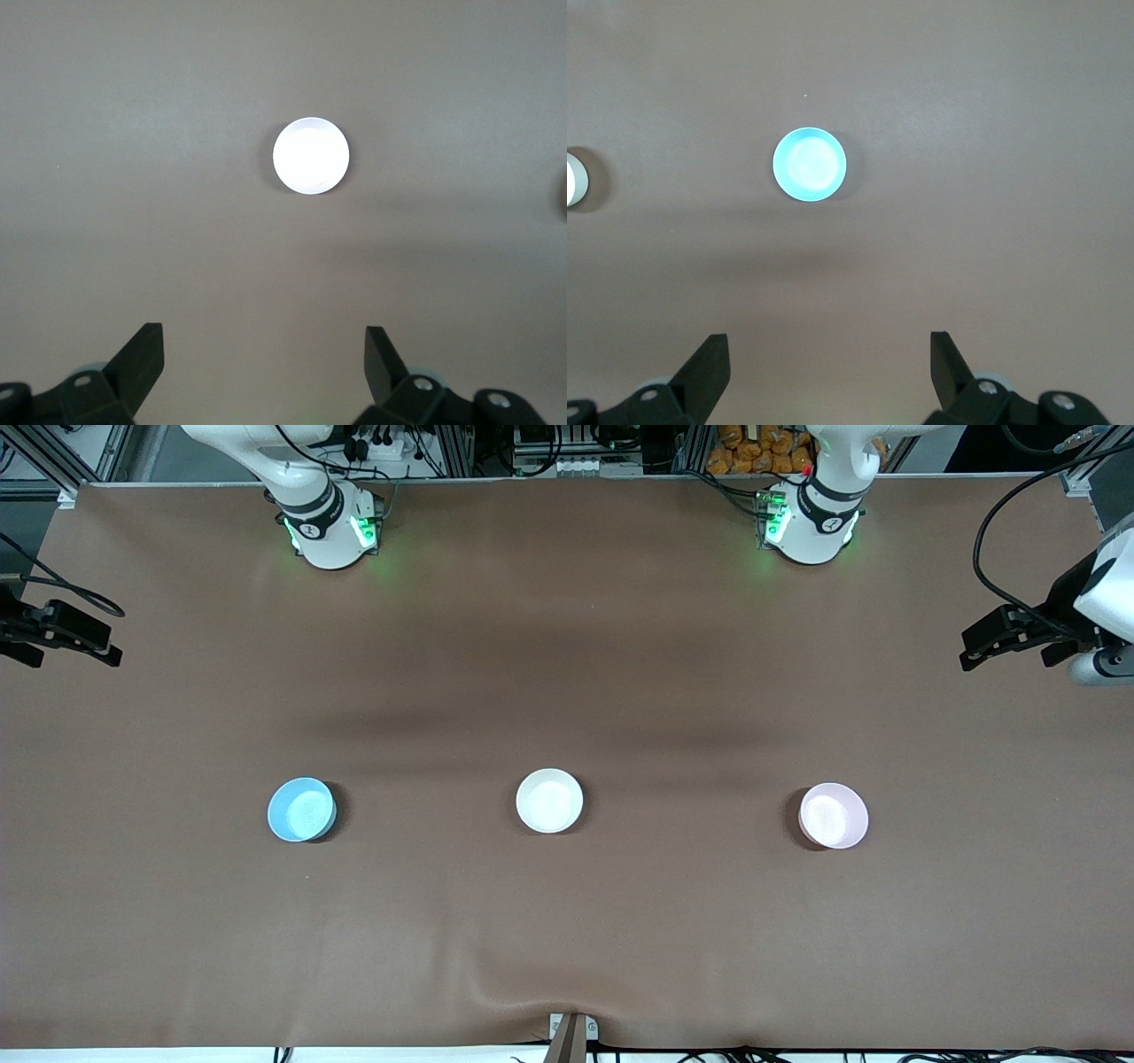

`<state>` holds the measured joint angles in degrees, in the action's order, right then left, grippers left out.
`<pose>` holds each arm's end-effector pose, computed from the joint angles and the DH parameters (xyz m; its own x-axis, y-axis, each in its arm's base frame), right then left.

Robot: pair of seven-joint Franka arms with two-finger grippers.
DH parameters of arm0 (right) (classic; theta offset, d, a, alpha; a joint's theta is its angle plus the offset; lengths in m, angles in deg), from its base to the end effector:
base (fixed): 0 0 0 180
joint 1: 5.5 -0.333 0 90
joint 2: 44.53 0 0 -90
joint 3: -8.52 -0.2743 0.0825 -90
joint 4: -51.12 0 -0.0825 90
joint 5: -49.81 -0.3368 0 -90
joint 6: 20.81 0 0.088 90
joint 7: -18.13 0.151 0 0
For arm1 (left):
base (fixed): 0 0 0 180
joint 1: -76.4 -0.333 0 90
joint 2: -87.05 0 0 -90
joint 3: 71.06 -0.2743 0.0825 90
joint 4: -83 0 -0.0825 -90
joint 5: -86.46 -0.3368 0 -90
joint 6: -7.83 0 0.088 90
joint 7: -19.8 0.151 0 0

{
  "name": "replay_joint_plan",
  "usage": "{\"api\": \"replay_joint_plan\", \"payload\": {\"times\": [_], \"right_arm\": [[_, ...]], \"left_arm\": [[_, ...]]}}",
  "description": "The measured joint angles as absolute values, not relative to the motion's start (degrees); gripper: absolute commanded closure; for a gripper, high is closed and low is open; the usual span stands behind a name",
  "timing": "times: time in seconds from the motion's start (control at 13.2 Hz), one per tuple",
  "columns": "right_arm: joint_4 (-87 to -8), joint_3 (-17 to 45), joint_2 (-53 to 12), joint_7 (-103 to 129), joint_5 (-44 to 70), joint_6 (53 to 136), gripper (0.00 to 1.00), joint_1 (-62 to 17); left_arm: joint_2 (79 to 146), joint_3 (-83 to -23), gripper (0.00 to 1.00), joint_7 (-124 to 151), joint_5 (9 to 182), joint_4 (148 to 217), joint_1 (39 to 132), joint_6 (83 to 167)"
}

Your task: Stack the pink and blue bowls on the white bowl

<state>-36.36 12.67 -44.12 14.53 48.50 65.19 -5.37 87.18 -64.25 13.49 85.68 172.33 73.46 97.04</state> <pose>0.4998 -0.0337 0.5478 0.9995 -0.0103 -0.0315 -0.0110 -0.9996 -0.0244 0.5055 -0.0321 0.5414 0.9991 0.0428 -0.0029 0.0427 -0.9990 -0.0137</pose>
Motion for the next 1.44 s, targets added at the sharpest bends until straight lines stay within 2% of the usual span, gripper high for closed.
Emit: {"api": "replay_joint_plan", "payload": {"times": [1.44], "right_arm": [[-36.36, 12.67, -44.12, 14.53, 48.5, 65.19, 0.0, -5.37]], "left_arm": [[89.15, -64.4, 0.0, 14.31, 85.68, 170.56, 73.22, 97.04]]}}
